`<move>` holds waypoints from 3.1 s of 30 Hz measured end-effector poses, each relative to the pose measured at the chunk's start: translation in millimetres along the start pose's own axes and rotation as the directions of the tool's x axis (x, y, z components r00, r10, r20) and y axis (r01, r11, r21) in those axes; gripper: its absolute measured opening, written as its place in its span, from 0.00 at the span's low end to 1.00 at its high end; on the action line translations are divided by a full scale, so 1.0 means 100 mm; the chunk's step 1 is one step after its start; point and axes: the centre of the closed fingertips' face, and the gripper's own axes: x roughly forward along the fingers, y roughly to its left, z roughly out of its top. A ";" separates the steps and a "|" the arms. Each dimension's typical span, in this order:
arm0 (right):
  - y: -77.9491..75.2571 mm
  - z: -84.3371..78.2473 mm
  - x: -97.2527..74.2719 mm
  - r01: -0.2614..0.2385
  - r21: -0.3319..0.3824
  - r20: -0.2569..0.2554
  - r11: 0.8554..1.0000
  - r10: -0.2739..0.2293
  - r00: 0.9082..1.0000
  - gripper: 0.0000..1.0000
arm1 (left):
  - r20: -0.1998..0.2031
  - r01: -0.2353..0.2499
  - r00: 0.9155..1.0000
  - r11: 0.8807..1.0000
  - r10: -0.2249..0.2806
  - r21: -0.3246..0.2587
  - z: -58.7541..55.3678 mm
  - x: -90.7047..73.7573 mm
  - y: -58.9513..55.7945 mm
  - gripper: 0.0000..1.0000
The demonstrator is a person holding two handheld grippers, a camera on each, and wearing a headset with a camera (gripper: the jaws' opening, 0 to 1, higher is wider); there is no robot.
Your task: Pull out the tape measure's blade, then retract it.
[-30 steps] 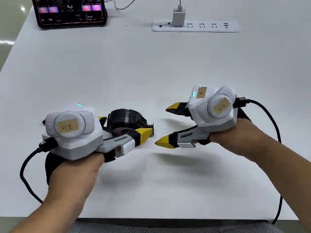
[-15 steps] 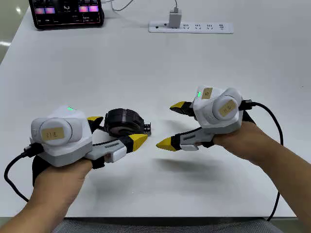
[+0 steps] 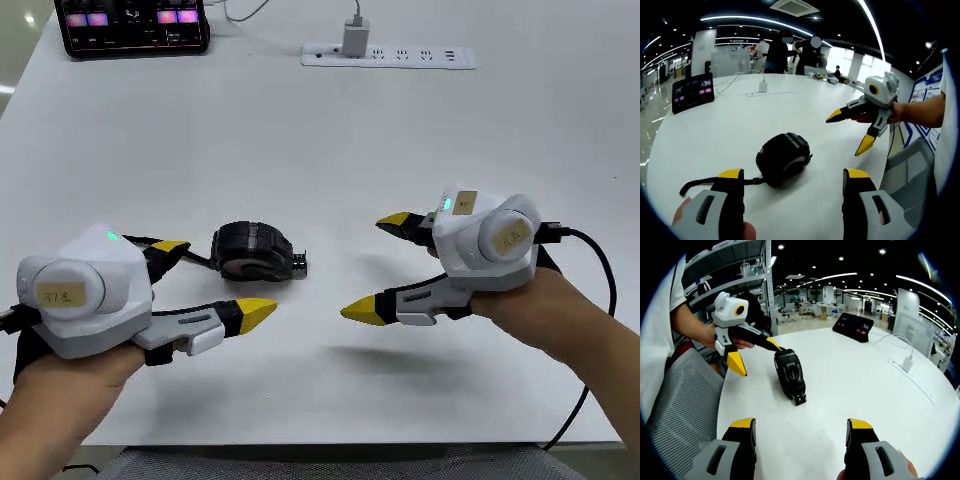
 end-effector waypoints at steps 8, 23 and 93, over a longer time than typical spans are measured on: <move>0.02 -0.10 -0.17 0.020 0.017 0.002 1.000 -0.020 1.000 0.75 | -0.010 0.039 0.999 0.998 -0.039 0.048 -0.03 -0.10 0.00 0.79; 0.05 -0.34 -0.46 0.065 0.059 -0.023 0.996 -0.064 0.998 0.86 | -0.041 0.080 0.996 0.990 -0.075 0.119 -0.11 -0.28 0.06 0.85; 0.02 -0.67 -0.97 0.130 0.050 -0.093 0.990 -0.125 0.988 0.99 | -0.087 0.121 0.991 0.965 -0.104 0.232 -0.24 -0.51 0.11 0.93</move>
